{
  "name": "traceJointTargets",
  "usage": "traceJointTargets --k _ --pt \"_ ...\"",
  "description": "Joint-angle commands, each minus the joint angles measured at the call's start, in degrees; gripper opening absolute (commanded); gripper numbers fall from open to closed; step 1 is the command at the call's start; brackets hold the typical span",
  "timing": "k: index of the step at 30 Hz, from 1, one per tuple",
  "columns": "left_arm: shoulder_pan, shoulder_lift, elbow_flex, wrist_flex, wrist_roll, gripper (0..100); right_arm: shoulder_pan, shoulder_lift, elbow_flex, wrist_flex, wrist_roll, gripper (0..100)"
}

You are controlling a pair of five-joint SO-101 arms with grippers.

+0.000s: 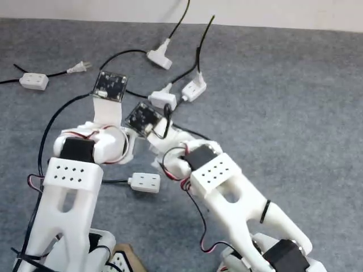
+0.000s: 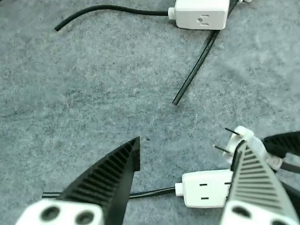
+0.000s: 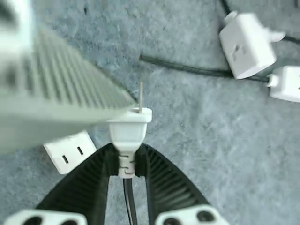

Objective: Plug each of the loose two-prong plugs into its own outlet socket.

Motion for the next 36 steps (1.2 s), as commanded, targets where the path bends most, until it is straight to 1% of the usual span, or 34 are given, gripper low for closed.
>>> traceJointTargets --k 1,8,16,24,27,36 --pt "0.92 0.04 0.48 0.09 0.26 32 -0.75 -0.48 -5.23 2.68 -0.88 0.8" --pt "0.84 0.04 6.73 -5.45 0.09 32 -1.36 -0.48 -8.75 6.9 -1.85 0.8" --pt "0.84 0.04 7.08 -5.36 0.09 32 -1.27 -0.48 -12.53 9.8 -1.93 0.8" --pt "1.1 0.04 8.22 -5.71 0.09 32 -1.36 -0.48 -12.53 9.89 -1.93 0.8" --pt "1.19 0.04 8.31 -5.71 0.09 32 -2.59 -0.48 -12.53 11.21 -1.93 0.8" --pt "-3.56 0.04 5.49 -6.15 -1.32 32 -2.95 -0.31 -9.63 12.26 -2.02 0.8"
